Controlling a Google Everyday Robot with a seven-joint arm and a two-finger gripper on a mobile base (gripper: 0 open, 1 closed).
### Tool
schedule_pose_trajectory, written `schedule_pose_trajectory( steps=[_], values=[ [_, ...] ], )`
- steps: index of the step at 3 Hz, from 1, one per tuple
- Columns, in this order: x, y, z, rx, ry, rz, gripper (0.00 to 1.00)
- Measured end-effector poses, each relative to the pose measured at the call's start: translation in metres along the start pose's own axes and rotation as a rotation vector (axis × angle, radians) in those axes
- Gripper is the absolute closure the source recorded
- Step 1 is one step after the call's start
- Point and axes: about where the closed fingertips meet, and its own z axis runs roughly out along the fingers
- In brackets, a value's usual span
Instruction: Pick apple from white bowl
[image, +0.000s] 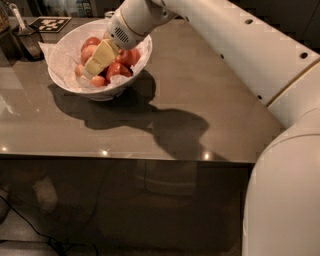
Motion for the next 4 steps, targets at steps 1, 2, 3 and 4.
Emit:
schedule_pose_trajectory(
  steps=[1,2,3,4],
  values=[
    [0.001,-0.001,0.000,0.013,-0.003,0.001,0.00],
    [-0.003,-0.002,0.012,0.061,-0.021,0.002,0.00],
    [-0.009,-0.010,0.021,0.108,-0.036,0.000,0.00],
    [-0.013,-0.018,0.027,0.135,-0.047,0.002,0.00]
  ],
)
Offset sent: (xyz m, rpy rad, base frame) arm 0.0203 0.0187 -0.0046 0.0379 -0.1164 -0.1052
